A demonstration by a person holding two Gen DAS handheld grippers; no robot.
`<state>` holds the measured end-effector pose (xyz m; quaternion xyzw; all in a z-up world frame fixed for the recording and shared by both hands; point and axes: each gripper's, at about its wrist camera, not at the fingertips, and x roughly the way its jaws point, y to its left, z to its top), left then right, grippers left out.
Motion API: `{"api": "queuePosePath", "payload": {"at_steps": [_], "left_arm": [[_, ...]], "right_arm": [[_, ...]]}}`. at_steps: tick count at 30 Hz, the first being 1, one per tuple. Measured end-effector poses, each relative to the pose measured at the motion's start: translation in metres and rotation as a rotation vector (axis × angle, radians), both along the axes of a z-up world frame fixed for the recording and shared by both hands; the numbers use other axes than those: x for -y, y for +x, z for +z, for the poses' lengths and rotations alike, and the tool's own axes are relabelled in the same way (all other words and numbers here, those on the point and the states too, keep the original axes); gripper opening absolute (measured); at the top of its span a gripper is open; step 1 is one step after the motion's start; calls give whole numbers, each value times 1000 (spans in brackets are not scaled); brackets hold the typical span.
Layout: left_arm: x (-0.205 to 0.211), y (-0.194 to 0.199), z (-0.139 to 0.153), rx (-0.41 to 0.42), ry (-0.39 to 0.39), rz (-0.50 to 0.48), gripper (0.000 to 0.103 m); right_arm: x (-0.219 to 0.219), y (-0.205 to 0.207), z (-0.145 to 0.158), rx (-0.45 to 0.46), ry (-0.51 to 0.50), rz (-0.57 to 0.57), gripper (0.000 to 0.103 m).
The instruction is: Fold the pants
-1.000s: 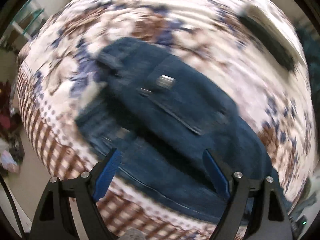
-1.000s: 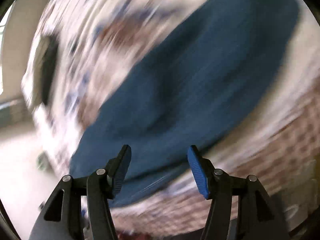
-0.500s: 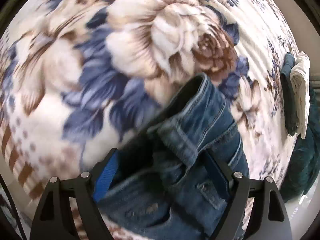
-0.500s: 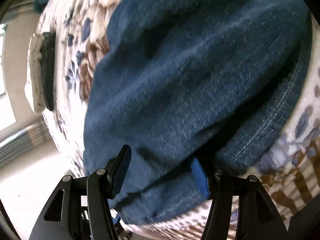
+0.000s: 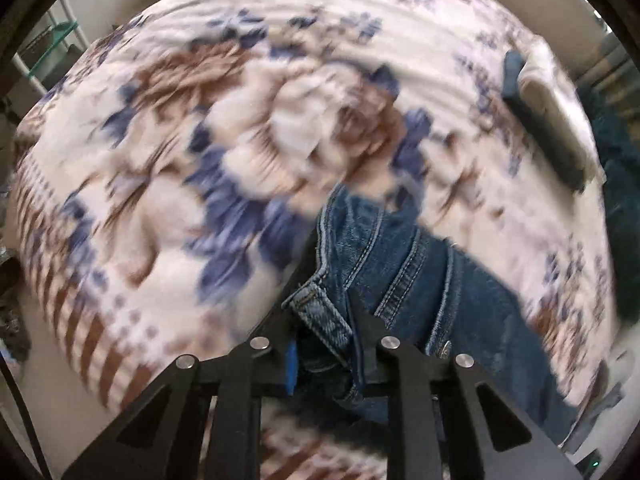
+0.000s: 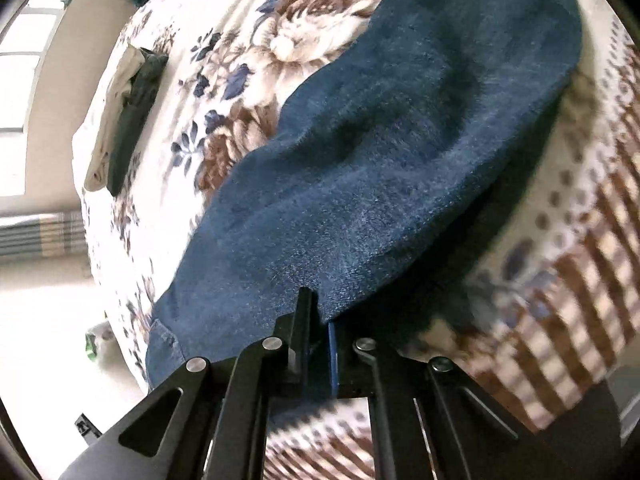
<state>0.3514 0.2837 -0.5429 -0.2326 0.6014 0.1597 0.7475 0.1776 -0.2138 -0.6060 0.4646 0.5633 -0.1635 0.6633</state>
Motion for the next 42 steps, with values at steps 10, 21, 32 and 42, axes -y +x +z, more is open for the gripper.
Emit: {"api": "queuePosePath", "payload": {"at_steps": [10,21,32,42], "left_arm": [[11,-31,-21,-52,75,-42,18],[1,-41,-42,-71,36,-36,21],[37,-62,26,-37,58,-107,55],[227,7,22,17,209,-433,87]], "right_arm": [[7,-24,-22,-105,-22,75,7],[10,-16,-34,-144,-18,124,8],[40,-31,-18,-116,89,137,69],[222,-54,19,-39,-116,-204,69]]}}
